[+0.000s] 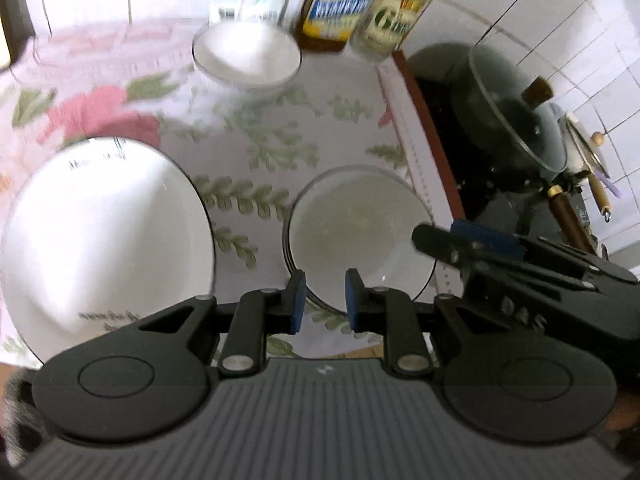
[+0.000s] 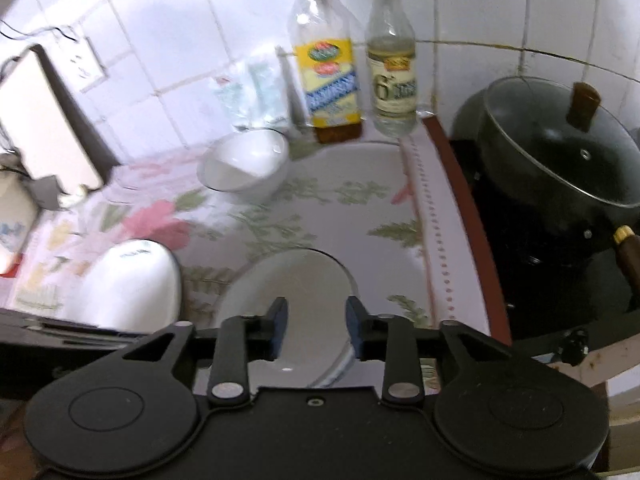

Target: Organize plates and bowls

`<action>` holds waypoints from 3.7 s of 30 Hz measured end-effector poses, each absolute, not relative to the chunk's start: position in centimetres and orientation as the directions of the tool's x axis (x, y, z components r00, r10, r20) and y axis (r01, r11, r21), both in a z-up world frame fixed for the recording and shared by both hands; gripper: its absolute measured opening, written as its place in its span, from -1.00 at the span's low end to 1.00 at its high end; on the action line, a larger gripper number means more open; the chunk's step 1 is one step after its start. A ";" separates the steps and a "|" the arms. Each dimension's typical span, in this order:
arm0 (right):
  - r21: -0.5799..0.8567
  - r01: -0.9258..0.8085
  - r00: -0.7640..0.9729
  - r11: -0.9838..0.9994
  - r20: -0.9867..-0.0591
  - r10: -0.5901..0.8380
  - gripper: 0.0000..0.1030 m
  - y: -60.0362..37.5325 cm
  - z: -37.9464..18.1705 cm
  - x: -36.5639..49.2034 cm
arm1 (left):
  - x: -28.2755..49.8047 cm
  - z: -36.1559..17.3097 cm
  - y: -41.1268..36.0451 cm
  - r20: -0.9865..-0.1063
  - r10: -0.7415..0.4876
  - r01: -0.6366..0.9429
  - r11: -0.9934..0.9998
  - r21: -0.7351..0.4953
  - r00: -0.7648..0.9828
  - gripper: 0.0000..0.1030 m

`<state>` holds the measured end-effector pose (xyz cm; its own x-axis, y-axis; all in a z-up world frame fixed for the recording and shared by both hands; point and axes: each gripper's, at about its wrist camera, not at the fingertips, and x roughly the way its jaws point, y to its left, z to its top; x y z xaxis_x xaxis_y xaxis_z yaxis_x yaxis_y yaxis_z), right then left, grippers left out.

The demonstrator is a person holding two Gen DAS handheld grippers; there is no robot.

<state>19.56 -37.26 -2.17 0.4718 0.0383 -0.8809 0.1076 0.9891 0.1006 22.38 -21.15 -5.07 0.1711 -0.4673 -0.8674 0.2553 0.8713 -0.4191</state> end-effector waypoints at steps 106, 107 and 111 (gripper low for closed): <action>0.236 0.216 0.402 0.948 -0.906 0.134 -0.68 -33.8 -3.4 31.0 | 31.4 -4.0 -17.2 -0.877 -0.345 0.190 0.936 -0.295 0.334 -0.77; 0.243 0.217 0.411 0.946 -0.901 0.137 -0.68 -33.8 -2.9 30.5 | 30.9 -3.5 -17.3 -0.874 -0.350 0.195 0.934 -0.299 0.336 -0.76; 0.291 0.225 0.441 0.930 -0.881 0.169 -0.68 -34.8 -1.6 28.3 | 28.7 -2.1 -17.4 -0.862 -0.373 0.225 0.924 -0.310 0.344 -0.75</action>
